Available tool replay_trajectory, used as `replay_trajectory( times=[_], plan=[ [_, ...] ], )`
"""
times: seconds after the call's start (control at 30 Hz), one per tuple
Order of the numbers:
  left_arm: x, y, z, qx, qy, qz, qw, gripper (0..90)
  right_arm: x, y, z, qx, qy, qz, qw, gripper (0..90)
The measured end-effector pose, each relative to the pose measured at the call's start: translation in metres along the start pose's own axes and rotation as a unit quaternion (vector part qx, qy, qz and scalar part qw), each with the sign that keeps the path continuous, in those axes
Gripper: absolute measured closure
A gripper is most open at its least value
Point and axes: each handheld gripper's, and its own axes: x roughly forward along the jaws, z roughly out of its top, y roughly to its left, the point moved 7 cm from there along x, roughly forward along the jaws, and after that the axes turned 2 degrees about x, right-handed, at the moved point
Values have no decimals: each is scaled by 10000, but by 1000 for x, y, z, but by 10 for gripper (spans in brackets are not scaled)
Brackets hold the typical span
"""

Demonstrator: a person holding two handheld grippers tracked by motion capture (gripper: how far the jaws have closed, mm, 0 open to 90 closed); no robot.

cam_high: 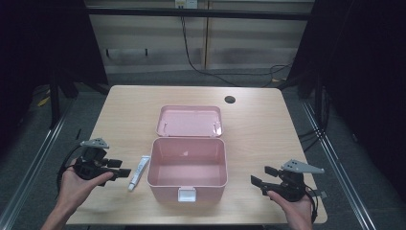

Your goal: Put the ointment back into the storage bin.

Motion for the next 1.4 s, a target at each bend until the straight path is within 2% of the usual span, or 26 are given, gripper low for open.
replay_trajectory(
  times=[0.1,0.27,0.37,0.53,0.63,0.73,0.77,0.87,0.97,1.07,1.23,1.4],
  plan=[
    [-1,0,5,-31,80,-9,10000,494,2,1,0,23,48,49,10000,275],
    [1,3,12,-67,148,-75,9998,487,3,1,-1,34,115,38,9999,252],
    [5,3,13,-17,259,-167,9995,491,4,-1,-2,64,126,-14,9999,215],
    [12,2,16,-12,555,-283,9981,505,4,0,-2,53,128,20,9999,214],
    [17,5,17,-78,726,-207,9971,506,5,1,-2,42,175,45,9998,207],
    [22,8,17,-95,957,-217,9951,507,5,1,-2,54,175,34,9998,198],
    [24,8,17,-150,956,-243,9950,508,5,1,-2,75,174,36,9998,196],
    [30,10,18,-181,1118,-169,9934,509,6,1,-2,76,186,41,9998,195],
    [37,14,20,-301,1226,-63,9920,523,6,2,-3,95,220,70,9997,194],
    [44,18,21,-379,1376,-51,9897,547,7,2,-4,104,248,76,9996,191],
    [49,18,20,-388,1513,-166,9876,545,9,2,-5,123,326,122,9993,183],
    [58,20,16,-451,1643,-171,9852,538,10,3,-7,195,407,195,9988,177]
  ],
)
